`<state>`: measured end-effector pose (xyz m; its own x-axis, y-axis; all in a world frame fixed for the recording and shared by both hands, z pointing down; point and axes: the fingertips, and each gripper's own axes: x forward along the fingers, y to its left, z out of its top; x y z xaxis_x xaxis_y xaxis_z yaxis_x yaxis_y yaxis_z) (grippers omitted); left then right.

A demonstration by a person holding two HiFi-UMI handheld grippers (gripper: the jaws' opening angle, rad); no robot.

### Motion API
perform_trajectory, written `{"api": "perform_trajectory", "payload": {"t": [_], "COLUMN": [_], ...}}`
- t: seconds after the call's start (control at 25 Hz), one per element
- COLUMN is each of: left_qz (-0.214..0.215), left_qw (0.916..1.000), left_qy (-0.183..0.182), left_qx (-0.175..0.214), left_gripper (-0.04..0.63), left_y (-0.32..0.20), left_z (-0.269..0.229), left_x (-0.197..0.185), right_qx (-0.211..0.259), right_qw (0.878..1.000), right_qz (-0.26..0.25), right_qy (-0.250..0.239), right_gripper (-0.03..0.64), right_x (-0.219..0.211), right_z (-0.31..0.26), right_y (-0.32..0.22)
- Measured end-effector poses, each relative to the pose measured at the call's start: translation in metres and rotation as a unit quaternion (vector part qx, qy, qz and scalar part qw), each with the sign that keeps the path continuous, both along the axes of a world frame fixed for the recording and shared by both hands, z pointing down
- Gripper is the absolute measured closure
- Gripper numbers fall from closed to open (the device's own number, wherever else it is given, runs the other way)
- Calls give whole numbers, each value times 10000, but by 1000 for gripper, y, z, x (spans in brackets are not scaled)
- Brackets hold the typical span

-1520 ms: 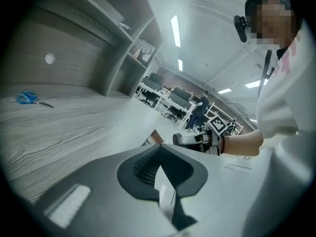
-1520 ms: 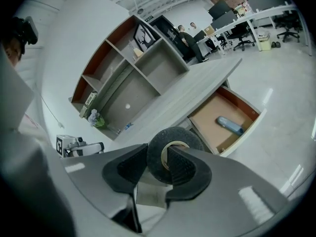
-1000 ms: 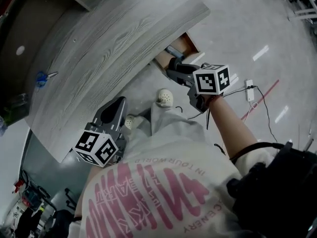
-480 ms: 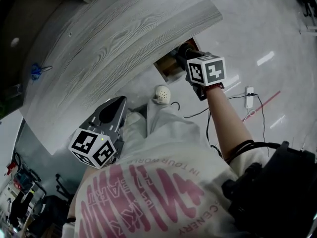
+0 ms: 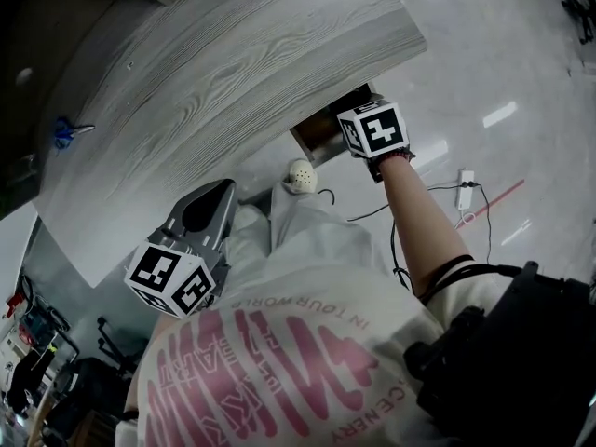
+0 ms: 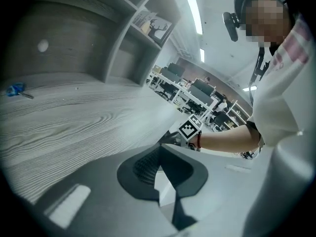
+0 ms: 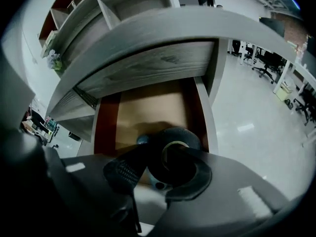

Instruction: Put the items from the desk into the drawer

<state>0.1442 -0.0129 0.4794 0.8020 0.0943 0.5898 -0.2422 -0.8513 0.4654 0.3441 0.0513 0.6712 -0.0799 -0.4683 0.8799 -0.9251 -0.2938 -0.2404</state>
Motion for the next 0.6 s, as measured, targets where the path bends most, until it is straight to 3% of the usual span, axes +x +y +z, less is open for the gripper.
{"api": "perform_trajectory", "payload": {"t": [0.28, 0.6], "left_qz": [1, -129], "left_qw": [10000, 9999], "left_qy": [-23, 64], "left_qx": [21, 71], "left_gripper": [577, 577], "left_y": [3, 4], "left_z": [-3, -4], "left_x": [4, 3], "right_qx": [-271, -206], "right_qw": [9989, 9990], "right_qz": [-333, -394], "right_qy": [209, -73], "right_gripper": [485, 470], "right_x": [-1, -1], "right_z": [15, 19], "right_y": [-5, -5]}}
